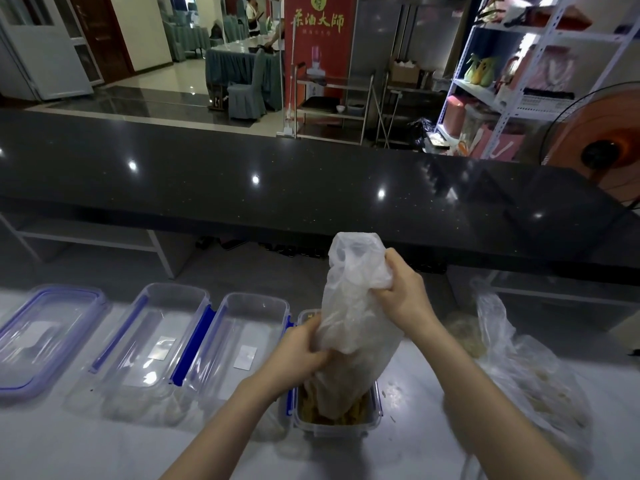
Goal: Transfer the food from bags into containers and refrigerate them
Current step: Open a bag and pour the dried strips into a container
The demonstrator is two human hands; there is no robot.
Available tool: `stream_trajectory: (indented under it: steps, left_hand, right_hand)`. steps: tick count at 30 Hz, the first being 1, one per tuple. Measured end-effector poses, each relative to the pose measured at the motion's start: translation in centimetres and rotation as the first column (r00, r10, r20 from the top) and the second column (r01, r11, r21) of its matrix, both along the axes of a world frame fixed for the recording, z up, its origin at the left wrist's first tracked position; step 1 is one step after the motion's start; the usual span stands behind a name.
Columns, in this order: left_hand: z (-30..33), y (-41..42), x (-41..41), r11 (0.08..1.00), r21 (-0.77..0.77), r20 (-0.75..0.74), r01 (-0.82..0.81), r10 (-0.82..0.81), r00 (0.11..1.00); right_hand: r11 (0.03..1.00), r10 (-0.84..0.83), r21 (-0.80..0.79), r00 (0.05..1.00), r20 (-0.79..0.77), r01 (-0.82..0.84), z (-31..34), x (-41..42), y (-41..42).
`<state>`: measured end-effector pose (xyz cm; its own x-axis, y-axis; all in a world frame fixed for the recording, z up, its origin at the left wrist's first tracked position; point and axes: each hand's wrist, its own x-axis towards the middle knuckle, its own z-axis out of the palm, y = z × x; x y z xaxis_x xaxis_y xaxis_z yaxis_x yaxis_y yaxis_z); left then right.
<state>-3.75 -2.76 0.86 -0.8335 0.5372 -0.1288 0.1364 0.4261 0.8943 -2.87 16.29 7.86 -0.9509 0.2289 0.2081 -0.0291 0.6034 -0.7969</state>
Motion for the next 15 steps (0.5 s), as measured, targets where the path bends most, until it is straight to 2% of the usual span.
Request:
stream_trajectory:
  steps: [2, 4, 7, 8, 9, 10, 12, 13, 15]
  left_hand:
    - [0.2, 0.1, -0.3, 0.988, 0.079, -0.002, -0.129, 0.130, 0.992]
    - [0.4, 0.2, -0.7, 0.964, 0.158, -0.007, -0.215, 0.219, 0.976]
    - [0.8, 0.6, -1.2, 0.935, 0.222, 0.026, -0.275, 0.276, 0.961]
    - [0.9, 0.7, -1.2, 0.926, 0.240, 0.048, -0.293, 0.290, 0.956]
    - [1.0, 0.8, -1.2, 0.917, 0.256, 0.062, -0.306, 0.300, 0.952]
    - [1.0, 0.9, -1.3, 0.913, 0.267, 0.067, -0.309, 0.303, 0.951]
    - [1.0, 1.0, -1.3, 0.903, 0.315, 0.078, -0.293, 0.284, 0.956]
    - [1.0, 0.9, -1.3, 0.892, 0.347, 0.091, -0.289, 0.275, 0.957]
    - [1.2, 0.4, -1.5, 0.872, 0.386, 0.114, -0.303, 0.280, 0.953]
  right_hand:
    - [0.999, 0.038, 0.025, 0.996, 0.079, -0.040, -0.2, 0.1, 0.1]
    - [0.992, 0.116, 0.015, 0.958, 0.261, -0.125, -0.9, 0.6, -0.1]
    - [0.957, 0.289, -0.132, 0.794, 0.534, -0.260, -1.9, 1.8, -0.6]
    - [0.944, 0.322, -0.143, 0.745, 0.585, -0.297, -2.3, 1.9, -1.0]
    - [0.935, 0.316, -0.073, 0.720, 0.618, -0.347, -2.7, 1.9, -1.4]
    - [0.926, 0.265, 0.036, 0.714, 0.648, -0.376, -2.9, 1.5, -1.9]
    - [0.931, 0.104, 0.203, 0.755, 0.647, -0.303, -2.7, 0.9, -2.4]
    - [0.947, 0.037, 0.230, 0.786, 0.617, -0.225, -2.3, 0.7, -2.3]
    - [0.986, -0.026, 0.154, 0.875, 0.483, -0.056, -1.8, 0.6, -1.4]
